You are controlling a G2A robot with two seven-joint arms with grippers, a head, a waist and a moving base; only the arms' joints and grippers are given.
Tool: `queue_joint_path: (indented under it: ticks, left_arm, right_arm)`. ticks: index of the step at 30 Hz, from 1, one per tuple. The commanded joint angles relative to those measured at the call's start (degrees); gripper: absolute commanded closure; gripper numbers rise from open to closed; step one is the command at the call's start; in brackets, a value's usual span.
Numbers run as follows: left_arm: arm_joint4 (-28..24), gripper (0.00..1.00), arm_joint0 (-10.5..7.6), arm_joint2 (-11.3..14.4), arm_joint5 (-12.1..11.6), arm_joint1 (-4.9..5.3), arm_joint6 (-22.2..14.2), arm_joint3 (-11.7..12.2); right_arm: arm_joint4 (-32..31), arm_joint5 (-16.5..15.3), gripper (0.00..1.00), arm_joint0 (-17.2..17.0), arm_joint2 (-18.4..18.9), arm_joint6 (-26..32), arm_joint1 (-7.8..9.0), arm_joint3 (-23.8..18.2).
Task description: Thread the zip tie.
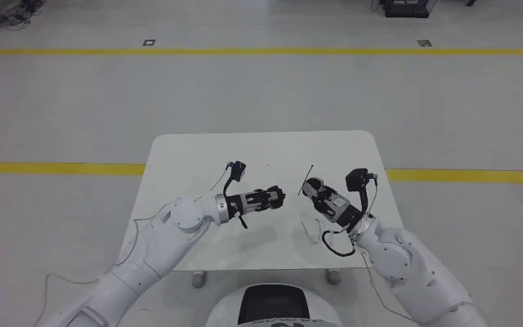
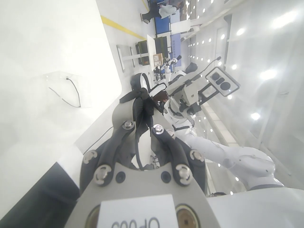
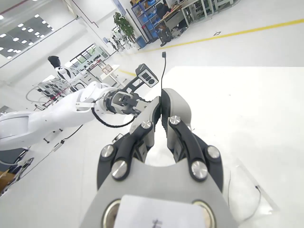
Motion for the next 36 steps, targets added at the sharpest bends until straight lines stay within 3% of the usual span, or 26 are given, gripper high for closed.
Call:
queue_joint_path:
  ticks: [1, 4, 12, 14, 18, 26, 36]
  left_arm:
    - [0.3, 1.00, 0.20, 0.6, 0.1, -0.31, 2.2, 0.1]
    - [0.8, 1.00, 0.21, 1.2, 0.0, -0.73, 4.8, -0.1]
    - [1.5, 1.00, 0.08, 1.3, -0.6, -0.76, 5.2, -0.2]
    - [-0.1, 1.00, 0.77, 1.2, 0.0, -0.93, 7.0, -0.3]
    - [-3.2, 1.00, 1.98, 1.7, 1.1, -1.55, 10.3, -0.8]
    - [-4.9, 1.00, 2.38, 2.4, 2.2, -2.40, 13.1, 0.3]
    - [-5.4, 1.00, 2.45, 2.3, 1.7, -2.69, 13.8, 0.3]
  right_arm:
    - [-0.7, 0.0, 1.00, 0.2, -1.0, -2.7, 0.10, 0.8]
    - [-1.7, 0.0, 1.00, 1.0, -3.1, -4.4, 0.32, 2.0]
    - [-2.3, 0.0, 1.00, 1.3, -3.3, -4.9, 0.38, 2.2]
    - [-2.3, 0.2, 1.00, 1.3, -3.3, -4.9, 0.33, 2.2]
    - [-2.7, 2.0, 1.00, 1.6, -4.1, -8.5, -0.43, 3.4]
    - [-2.8, 1.3, 1.00, 3.3, -6.7, -12.5, -1.99, 7.0]
    - [-2.8, 1.2, 1.00, 3.6, -6.8, -12.3, -2.23, 7.2]
